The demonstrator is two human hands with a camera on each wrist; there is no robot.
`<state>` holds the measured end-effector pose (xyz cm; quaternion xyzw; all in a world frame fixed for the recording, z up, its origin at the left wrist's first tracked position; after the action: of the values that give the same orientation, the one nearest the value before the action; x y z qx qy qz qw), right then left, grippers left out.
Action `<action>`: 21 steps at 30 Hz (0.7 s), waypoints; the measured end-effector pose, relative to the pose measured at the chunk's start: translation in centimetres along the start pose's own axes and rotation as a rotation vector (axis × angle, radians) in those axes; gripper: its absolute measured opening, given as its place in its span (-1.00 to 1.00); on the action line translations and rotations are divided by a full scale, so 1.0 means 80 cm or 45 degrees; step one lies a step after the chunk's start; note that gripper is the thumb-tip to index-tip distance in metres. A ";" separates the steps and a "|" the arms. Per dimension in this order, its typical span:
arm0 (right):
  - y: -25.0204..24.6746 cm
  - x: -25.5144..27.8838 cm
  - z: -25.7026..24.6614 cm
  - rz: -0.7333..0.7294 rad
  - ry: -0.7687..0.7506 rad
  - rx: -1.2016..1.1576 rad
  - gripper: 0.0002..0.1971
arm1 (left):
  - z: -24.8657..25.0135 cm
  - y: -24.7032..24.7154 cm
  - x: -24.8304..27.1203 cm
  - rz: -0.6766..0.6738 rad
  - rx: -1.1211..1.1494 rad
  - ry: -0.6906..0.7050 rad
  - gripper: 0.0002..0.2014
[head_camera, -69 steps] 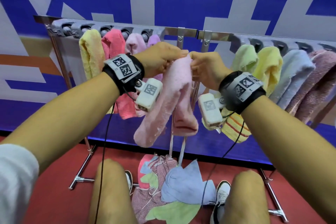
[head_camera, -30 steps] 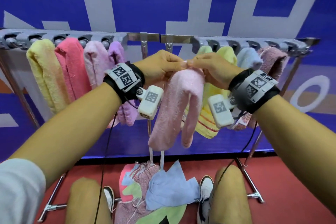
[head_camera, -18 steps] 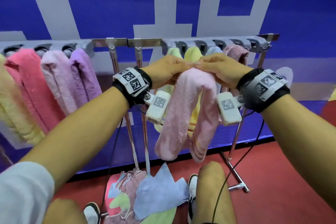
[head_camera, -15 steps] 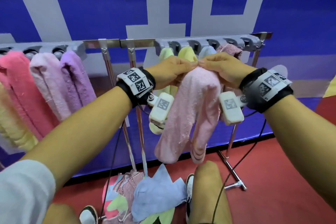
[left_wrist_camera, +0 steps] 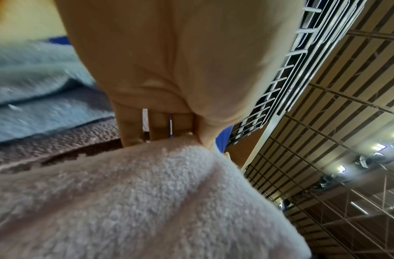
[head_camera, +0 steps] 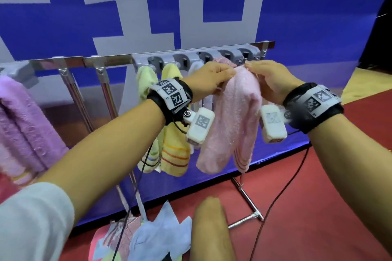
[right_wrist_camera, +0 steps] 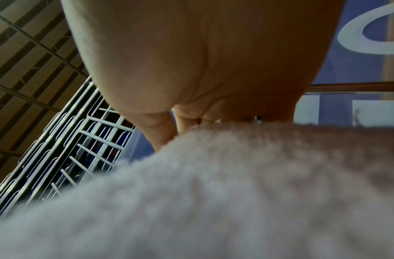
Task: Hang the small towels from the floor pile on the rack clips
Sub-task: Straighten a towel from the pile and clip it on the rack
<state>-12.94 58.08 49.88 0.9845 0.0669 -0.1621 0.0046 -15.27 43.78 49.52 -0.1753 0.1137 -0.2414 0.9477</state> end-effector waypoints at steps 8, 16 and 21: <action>-0.078 -0.023 -0.006 0.122 0.078 -0.039 -0.53 | 0.032 0.038 -0.076 0.140 -0.405 0.183 -0.86; -0.129 -0.062 -0.011 0.165 0.008 0.141 -0.56 | 0.045 0.055 -0.145 0.330 -0.839 0.137 -0.81; -0.134 -0.104 -0.014 0.110 -0.007 0.128 -0.68 | 0.055 0.031 -0.169 0.443 -0.998 0.008 -0.79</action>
<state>-21.79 67.64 53.69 0.9850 0.0163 -0.1675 -0.0378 -24.49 53.72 54.33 -0.4995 0.2275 -0.0172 0.8357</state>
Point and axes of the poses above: each hand's wrist, its own x-axis away from the middle knuckle, its own y-axis out of the palm, z = x × y, the point moved 5 cm from there along -x, towards the middle knuckle, and after that the axes turned 8 degrees about -y, right-handed, at the moved point
